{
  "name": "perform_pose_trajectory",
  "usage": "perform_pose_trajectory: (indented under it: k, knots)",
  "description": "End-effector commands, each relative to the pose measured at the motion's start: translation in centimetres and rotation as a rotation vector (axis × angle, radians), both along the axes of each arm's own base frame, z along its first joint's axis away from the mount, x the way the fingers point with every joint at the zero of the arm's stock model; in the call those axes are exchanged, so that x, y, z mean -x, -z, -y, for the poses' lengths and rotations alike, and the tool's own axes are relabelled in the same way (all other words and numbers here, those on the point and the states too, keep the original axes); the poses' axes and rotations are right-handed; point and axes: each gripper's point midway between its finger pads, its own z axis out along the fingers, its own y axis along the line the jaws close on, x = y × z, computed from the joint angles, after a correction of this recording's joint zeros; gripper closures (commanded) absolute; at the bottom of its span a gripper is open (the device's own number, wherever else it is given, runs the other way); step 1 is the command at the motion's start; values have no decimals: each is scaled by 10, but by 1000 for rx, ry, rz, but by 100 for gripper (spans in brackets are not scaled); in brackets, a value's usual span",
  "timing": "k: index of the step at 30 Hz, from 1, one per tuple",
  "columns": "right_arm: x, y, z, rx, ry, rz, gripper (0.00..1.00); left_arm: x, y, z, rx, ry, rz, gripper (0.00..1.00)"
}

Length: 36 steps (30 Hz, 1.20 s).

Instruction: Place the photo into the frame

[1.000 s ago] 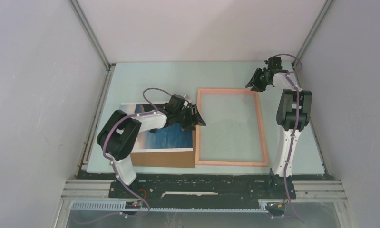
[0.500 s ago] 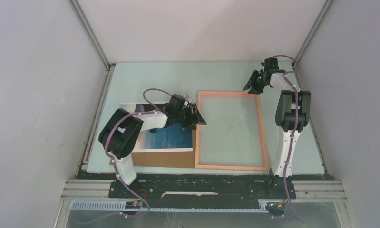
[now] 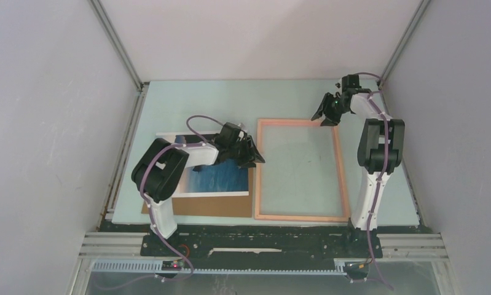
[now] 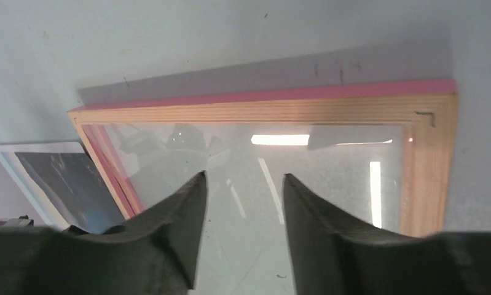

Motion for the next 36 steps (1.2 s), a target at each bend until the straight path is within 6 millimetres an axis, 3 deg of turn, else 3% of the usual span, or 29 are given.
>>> perform_pose_trajectory:
  k: [1, 5, 7, 16, 22, 26, 28, 36]
  knots:
    - [-3, -61, 27, 75, 23, 131, 39, -7, 17, -21, -178, -5, -10, 44]
    - [11, -64, 61, 163, 55, 143, 29, -18, 25, -30, -281, -23, -22, 50]
    - [11, -66, 62, 180, 30, 151, 29, -22, 28, -35, -333, -24, -23, 59]
    - [-20, -68, 34, 199, -37, 165, 32, -26, 38, -48, -501, 4, -1, 70]
    - [-45, -53, 2, 184, -151, 175, 29, -35, 45, -55, -623, 30, -8, 70]
    - [-47, -37, -23, 174, -212, 166, 27, -33, 50, -51, -617, 45, -35, 77]
    - [-47, -28, -23, 183, -215, 148, 28, -32, 53, -53, -625, 31, -43, 98]
    - [-41, -13, -27, 217, -235, 118, 39, -32, 61, -55, -616, -37, -28, 100]
